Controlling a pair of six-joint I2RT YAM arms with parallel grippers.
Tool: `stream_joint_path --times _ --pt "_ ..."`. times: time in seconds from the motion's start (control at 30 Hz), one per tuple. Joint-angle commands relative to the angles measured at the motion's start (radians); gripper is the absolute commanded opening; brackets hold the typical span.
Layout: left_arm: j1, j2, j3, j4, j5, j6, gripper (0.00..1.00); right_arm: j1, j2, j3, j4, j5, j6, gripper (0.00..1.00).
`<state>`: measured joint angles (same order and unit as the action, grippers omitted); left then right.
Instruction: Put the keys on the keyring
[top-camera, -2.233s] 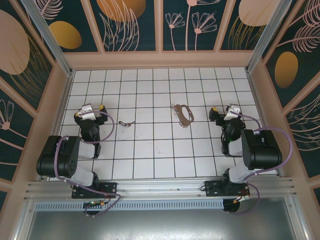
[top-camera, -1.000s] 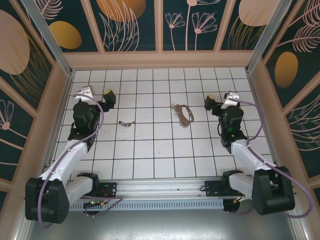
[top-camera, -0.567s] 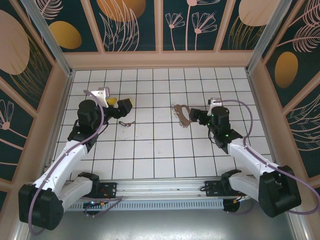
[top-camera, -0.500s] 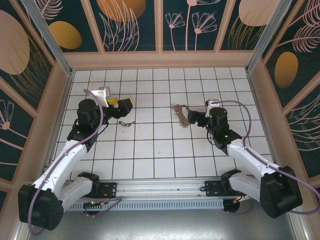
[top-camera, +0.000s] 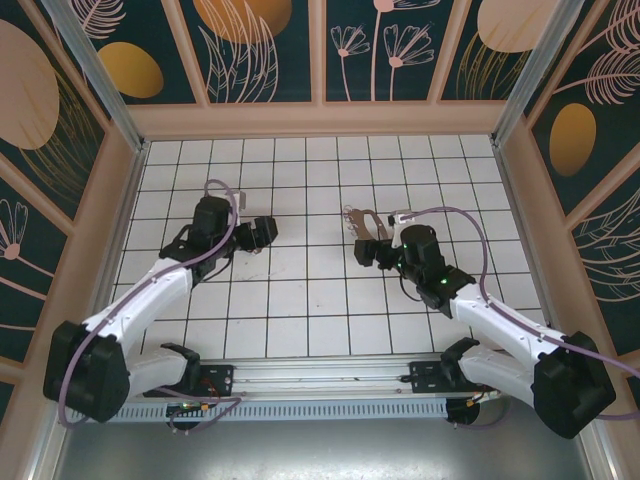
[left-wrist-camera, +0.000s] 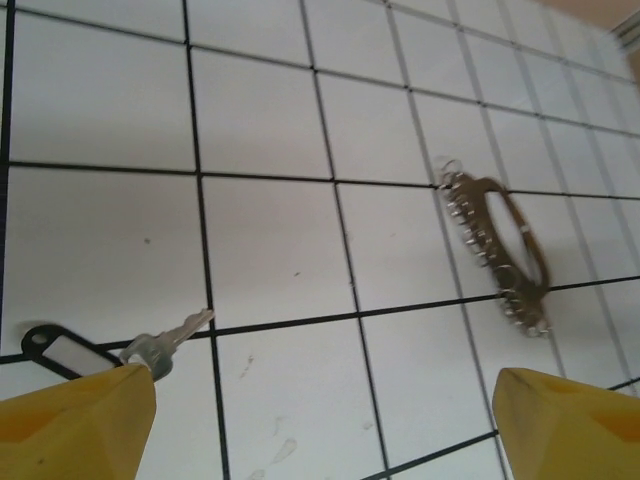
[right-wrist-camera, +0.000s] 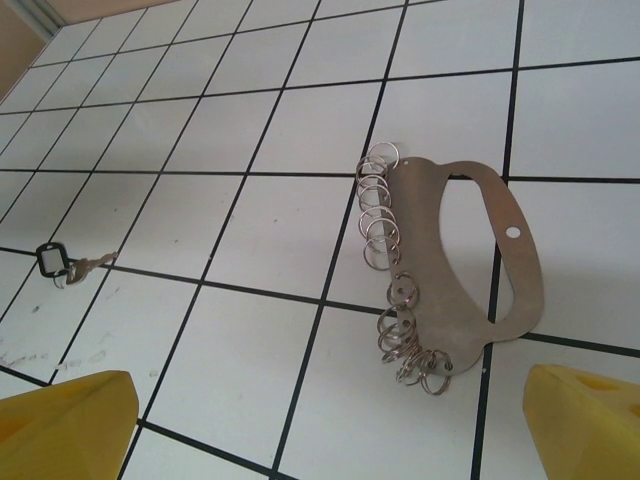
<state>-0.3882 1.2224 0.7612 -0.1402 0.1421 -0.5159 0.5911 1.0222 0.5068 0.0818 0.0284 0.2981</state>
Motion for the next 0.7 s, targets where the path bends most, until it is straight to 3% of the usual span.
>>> stream_joint_path --times 0.0,0.13,0.23,0.43,0.67 --pt "-0.005 0.060 0.060 -0.041 -0.118 0.030 0.84 0.004 0.003 -0.014 0.021 -0.009 0.003 0.99" --pt "-0.013 0.141 0.088 -0.024 -0.092 0.043 0.79 -0.015 0.007 -0.030 0.015 -0.008 -0.012 0.99" --pt "-0.035 0.199 0.110 -0.012 -0.093 0.044 0.78 -0.064 0.027 -0.031 0.024 -0.076 -0.018 0.99" --pt "-0.038 0.238 0.122 -0.069 -0.263 0.069 0.71 -0.106 0.103 0.034 -0.002 -0.109 -0.065 0.99" --pt "-0.038 0.284 0.119 -0.067 -0.312 0.082 0.69 -0.120 0.205 0.099 -0.009 -0.118 -0.079 0.96"
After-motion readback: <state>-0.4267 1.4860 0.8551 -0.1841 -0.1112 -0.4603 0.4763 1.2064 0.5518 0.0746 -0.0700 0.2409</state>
